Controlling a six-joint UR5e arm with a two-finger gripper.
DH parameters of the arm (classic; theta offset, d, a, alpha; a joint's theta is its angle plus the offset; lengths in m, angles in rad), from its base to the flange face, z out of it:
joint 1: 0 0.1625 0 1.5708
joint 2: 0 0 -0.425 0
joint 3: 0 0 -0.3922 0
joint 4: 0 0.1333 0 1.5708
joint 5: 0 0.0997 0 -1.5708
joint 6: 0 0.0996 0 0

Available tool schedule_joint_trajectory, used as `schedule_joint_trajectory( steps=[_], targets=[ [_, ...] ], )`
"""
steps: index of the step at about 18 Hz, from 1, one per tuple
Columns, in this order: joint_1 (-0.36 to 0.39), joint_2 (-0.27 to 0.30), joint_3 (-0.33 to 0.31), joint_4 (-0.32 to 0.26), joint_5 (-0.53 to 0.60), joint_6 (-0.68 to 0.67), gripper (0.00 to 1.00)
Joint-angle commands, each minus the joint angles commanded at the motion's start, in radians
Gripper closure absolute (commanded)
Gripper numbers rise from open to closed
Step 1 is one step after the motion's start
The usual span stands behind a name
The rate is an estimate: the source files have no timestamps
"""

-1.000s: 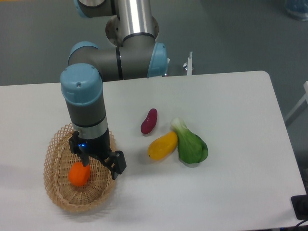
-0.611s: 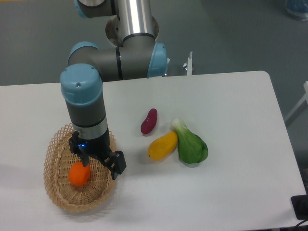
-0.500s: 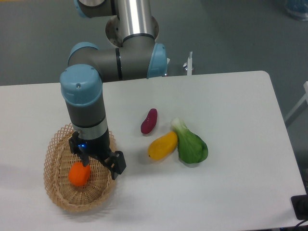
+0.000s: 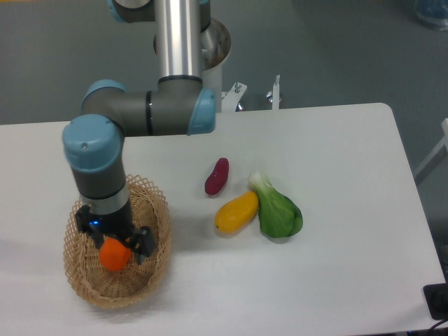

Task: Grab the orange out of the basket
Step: 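Close the gripper around the orange inside the basket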

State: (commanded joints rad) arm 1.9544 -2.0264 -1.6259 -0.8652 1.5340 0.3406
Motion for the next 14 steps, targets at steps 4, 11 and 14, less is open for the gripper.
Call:
schedule_joint_trajectory(
  steps=[4,11,14],
  targets=[
    [-0.005,-0.031,-0.002,0.002,0.002,0.012,0.00],
    [-0.006,-0.071,0.008,0.011,0.006,0.035,0.00],
    [-0.006,-0.086,0.014,0.011,0.009,0.035,0.01]
  ],
)
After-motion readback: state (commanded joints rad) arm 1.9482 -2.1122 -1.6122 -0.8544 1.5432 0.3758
